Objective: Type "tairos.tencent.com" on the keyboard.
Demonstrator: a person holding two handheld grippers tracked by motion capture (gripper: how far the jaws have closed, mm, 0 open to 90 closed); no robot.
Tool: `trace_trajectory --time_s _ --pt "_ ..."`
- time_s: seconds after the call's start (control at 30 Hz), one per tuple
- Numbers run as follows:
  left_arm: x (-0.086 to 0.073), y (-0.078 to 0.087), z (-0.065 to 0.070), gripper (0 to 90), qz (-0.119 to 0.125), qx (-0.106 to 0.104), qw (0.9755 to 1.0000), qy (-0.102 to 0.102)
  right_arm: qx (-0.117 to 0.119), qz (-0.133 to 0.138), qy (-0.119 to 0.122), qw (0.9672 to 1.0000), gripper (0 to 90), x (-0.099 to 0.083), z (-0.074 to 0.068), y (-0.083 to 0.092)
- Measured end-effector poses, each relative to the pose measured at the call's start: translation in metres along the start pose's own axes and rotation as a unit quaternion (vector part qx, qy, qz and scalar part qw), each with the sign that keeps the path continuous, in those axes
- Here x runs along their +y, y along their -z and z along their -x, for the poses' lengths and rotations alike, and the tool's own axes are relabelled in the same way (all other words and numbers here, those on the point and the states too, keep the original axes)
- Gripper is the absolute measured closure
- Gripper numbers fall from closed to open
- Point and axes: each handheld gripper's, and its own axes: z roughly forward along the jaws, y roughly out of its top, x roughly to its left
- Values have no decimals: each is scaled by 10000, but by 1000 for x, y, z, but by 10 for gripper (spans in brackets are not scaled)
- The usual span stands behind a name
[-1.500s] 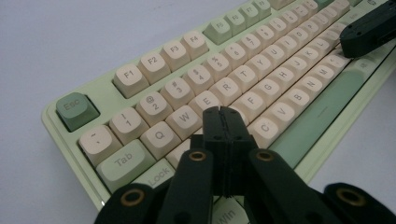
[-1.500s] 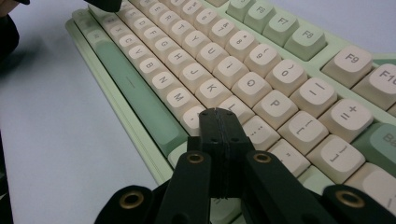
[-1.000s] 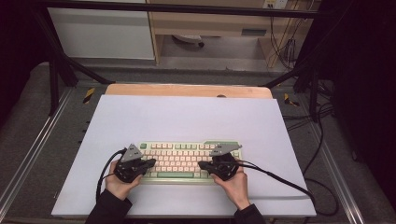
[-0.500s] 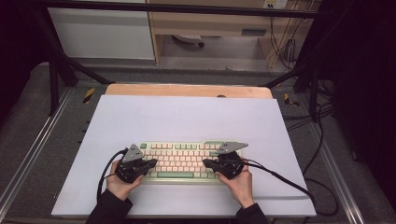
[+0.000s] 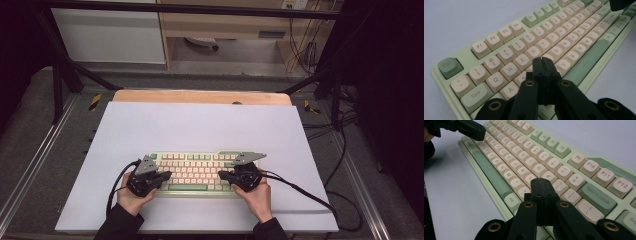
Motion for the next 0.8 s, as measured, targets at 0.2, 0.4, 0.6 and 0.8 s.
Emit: trace_trajectory --time_s 0.2,0.4,0.6,0.8 --pt "3 -2 3 900 3 -21 10000 -24 4 -4 11 10000 900 0 0 -1" --pt "10 -7 8 900 35 -23 10000 -37 3 -26 -2 10000 900 0 0 -1" --pt "19 -16 15 900 39 -23 10000 -73 4 -37 3 10000 900 0 0 -1" --pt "25 -23 14 900 12 33 10000 -28 1 -12 14 10000 900 0 0 0"
